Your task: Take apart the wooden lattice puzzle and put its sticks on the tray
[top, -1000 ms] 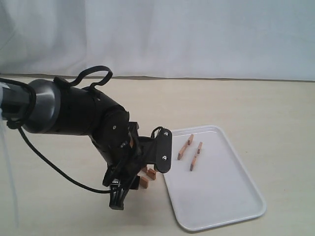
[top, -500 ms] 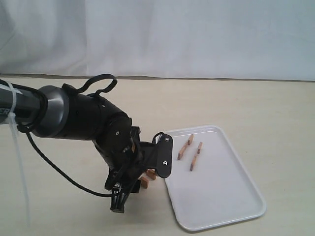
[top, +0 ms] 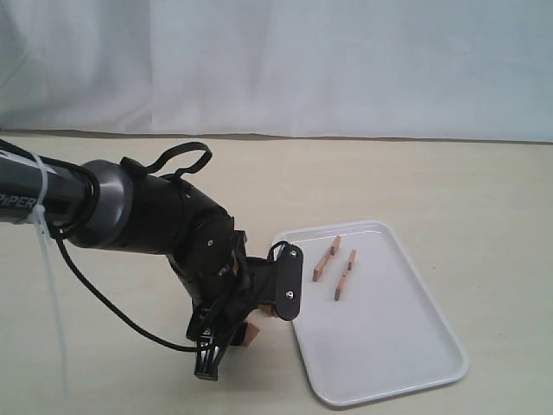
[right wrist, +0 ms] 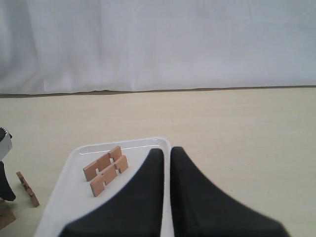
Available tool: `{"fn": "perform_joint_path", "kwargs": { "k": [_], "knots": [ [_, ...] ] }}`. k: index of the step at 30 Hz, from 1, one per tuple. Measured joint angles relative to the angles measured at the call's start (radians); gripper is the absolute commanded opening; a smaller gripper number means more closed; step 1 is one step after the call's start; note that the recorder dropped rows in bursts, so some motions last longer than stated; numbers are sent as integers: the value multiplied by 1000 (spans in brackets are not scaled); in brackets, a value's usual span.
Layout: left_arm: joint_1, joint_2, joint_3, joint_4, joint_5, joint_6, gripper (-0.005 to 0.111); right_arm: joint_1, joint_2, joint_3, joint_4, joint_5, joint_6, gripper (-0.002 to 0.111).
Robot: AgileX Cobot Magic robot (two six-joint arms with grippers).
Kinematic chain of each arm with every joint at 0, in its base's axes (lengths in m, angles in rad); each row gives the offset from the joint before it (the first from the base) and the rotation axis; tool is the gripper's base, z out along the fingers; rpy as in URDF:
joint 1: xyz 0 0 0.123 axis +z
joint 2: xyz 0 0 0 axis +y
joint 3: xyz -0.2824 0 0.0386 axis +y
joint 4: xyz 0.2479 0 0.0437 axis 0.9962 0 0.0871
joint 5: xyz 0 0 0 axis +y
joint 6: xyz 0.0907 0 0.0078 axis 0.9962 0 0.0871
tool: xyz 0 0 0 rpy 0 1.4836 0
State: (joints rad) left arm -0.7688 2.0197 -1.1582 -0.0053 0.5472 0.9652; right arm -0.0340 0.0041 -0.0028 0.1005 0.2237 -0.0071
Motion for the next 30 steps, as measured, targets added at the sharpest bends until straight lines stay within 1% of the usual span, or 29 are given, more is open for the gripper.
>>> {"fn": "perform_joint_path", "kwargs": {
  "k": [2,4,11,18,22,24,26,27,28,29,30],
  "knots": [
    [0,0,1,0,0,0,17,0,0,0,0,0,0,5],
    [0,0,1,5,0,0,0,0,0,0,0,0,0,5],
    [0,0,1,20,4,0,0,0,0,0,0,0,0,5],
    [5,-86,2,-4,19,0,0,0,0,0,0,0,0,5],
    [34,-80,2,-4,139,17,0,0,0,0,0,0,0,5],
    [36,-65,2,5,151,27,1,0,0,0,0,0,0,5],
    [36,-57,2,5,134,31,10,0,0,0,0,0,0,5],
    [36,-57,2,11,126,31,21,0,0,0,0,0,0,5],
    [36,-57,2,26,118,31,26,0,0,0,0,0,0,5],
    [36,-57,2,33,117,31,34,0,0,0,0,0,0,5],
    [36,-57,2,41,117,31,39,0,0,0,0,0,0,5]
  ]
}}
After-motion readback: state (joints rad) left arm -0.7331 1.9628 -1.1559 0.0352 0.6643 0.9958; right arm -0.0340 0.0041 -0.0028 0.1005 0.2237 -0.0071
